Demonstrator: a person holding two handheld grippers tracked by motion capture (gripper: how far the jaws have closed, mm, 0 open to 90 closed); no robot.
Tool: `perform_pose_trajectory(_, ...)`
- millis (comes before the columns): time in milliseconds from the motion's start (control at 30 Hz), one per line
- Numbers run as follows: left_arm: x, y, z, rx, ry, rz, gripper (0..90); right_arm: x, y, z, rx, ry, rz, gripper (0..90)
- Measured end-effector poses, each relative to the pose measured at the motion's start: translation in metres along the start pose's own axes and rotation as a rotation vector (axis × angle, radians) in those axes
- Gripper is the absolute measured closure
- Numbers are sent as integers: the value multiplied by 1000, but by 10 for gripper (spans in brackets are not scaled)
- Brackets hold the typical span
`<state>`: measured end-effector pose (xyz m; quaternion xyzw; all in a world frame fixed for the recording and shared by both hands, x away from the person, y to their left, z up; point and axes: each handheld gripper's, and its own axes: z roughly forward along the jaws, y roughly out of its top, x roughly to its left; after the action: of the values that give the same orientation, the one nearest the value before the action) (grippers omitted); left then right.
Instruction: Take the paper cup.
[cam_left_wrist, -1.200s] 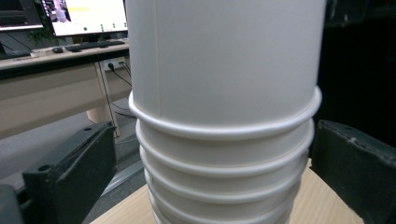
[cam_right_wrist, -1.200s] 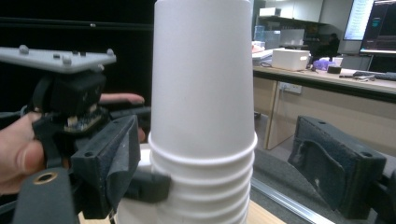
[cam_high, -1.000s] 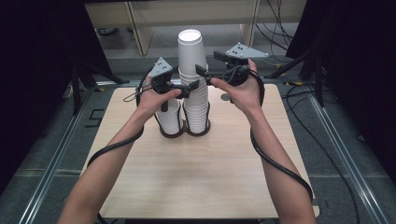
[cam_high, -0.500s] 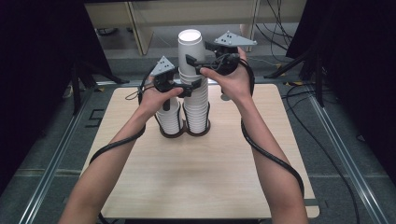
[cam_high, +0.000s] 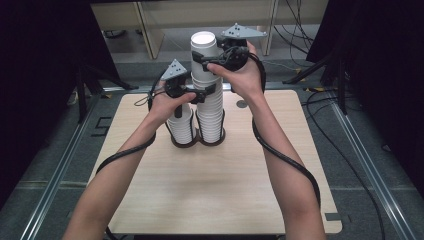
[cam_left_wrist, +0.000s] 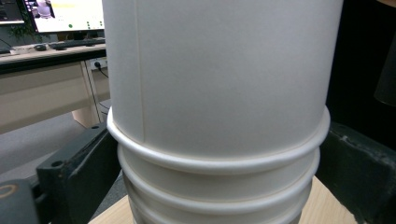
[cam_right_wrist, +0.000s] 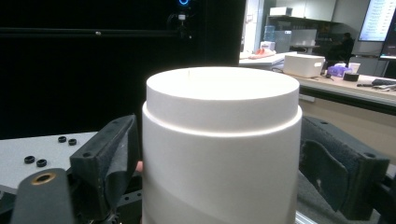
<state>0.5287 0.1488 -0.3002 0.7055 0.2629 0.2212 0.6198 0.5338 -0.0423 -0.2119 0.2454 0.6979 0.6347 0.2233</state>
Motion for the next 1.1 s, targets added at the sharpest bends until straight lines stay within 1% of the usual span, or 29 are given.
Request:
perform_pose_trajectory(100,0,0,0,1,-2,3,35,-1,0,0,1,2,-6,199)
perform_pose_trajectory(133,1,0,0,1,-3,2,35,-1,0,0,1,2,-6,199)
perform_pose_trajectory(167,1,0,0,0,-3,2,35,-1,0,0,4,9,4,205)
perform_pose_trajectory(267,1,0,0,3,-5,4,35,-3,-1,0,10,14,6,183)
perform_pose_trajectory(367,1,0,0,3,-5,4,35,-4,0,-1,7,15,8,181)
perform_pose_trajectory(400,1,0,0,2,-6,5,35,-5,1,-1,-5,24,24,181)
perform_pose_trajectory(433,1,0,0,2,-6,5,35,-6,3,-1,-8,22,27,182)
perform_pose_trajectory(533,1,0,0,4,-6,6,34,-6,5,1,-9,22,17,188)
perform_pose_trajectory(567,1,1,0,6,-6,9,34,-5,5,1,1,23,21,191)
perform_pose_trajectory(600,1,1,0,6,-6,9,34,-6,6,3,-4,22,7,201)
perform_pose_trajectory(633,1,1,0,10,-2,13,34,-5,7,3,2,25,14,210)
perform_pose_trajectory(700,1,1,0,9,-2,12,34,-4,9,3,7,29,11,230)
perform_pose_trajectory(733,1,1,0,8,-4,12,34,-4,9,4,6,28,11,232)
perform_pose_trajectory(767,1,1,0,8,-5,12,34,-4,9,3,2,24,1,234)
perform_pose_trajectory(867,1,1,1,9,-6,14,33,-4,9,3,6,29,9,238)
perform_pose_trajectory(1033,1,1,0,12,-6,17,34,-5,10,3,7,25,-5,240)
perform_pose_trajectory(1067,2,1,0,18,-4,24,34,-5,10,2,-5,26,-3,241)
perform_pose_trajectory(1100,3,1,-1,33,-2,42,33,-5,11,2,-13,28,10,241)
